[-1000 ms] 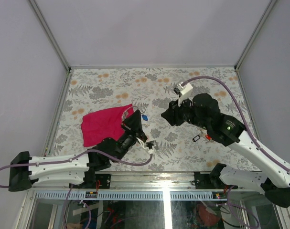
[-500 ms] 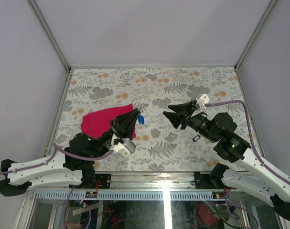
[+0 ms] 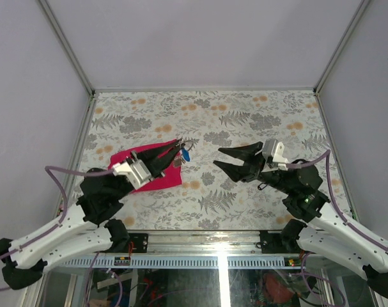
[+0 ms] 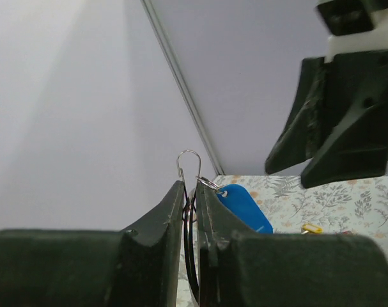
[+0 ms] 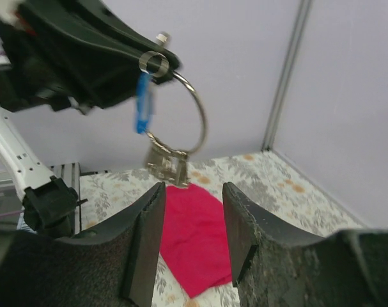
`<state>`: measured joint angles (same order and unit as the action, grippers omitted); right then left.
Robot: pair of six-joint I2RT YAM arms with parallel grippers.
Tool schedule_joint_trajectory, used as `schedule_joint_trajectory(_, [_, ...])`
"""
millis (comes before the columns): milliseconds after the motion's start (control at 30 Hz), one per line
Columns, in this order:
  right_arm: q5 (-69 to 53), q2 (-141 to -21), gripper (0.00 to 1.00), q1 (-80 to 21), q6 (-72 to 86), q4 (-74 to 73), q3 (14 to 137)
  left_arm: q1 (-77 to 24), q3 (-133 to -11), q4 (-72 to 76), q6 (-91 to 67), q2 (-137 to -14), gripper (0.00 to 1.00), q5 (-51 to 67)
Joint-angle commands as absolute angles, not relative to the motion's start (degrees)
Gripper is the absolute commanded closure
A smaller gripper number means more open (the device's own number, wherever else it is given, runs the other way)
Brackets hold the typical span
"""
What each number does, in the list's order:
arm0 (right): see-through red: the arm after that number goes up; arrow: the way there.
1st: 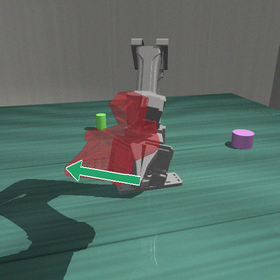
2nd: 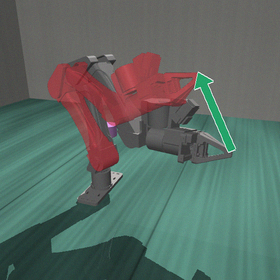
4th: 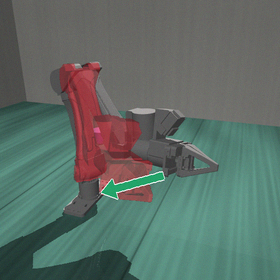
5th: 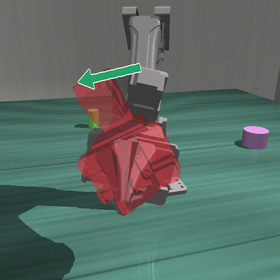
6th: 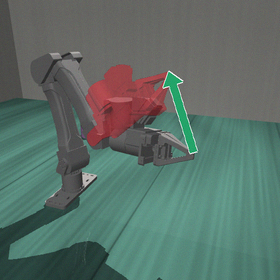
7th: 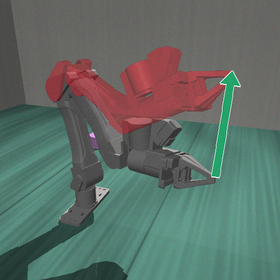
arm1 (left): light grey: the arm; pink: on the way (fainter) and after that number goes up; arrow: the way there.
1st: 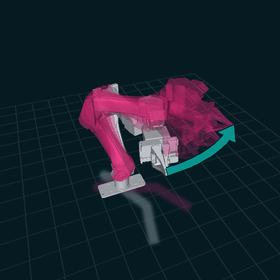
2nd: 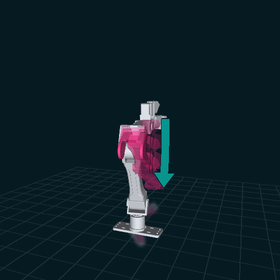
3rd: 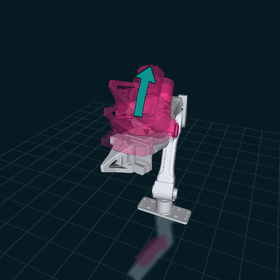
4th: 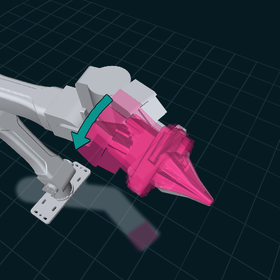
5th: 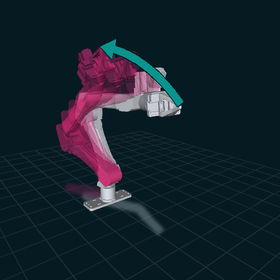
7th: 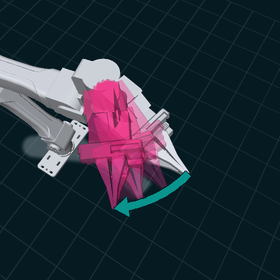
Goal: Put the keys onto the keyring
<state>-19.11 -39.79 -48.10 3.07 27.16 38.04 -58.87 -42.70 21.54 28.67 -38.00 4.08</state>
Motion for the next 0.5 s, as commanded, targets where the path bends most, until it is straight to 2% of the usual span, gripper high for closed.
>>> schedule_joint_trajectory(0, [-26.87, -40.76, 0.52, -48.04, 2.41, 37.9, 38.66, -47.57, -40.0, 35.62, 8.86, -39.17, 1.0, 21.65])
schedule_joint_trajectory(133, [-28.75, -43.2, 0.5, -48.02, 1.93, 38.09, 39.41, -44.09, -38.74, 41.67, 2.94, -40.92, 1.0, 27.12])
schedule_joint_trajectory(467, [-26.18, -45.69, 0.48, -48.07, 1.03, 38.91, 39.9, -44.03, -39.22, 42.49, 0.37, -41.42, 1.0, 33.36])
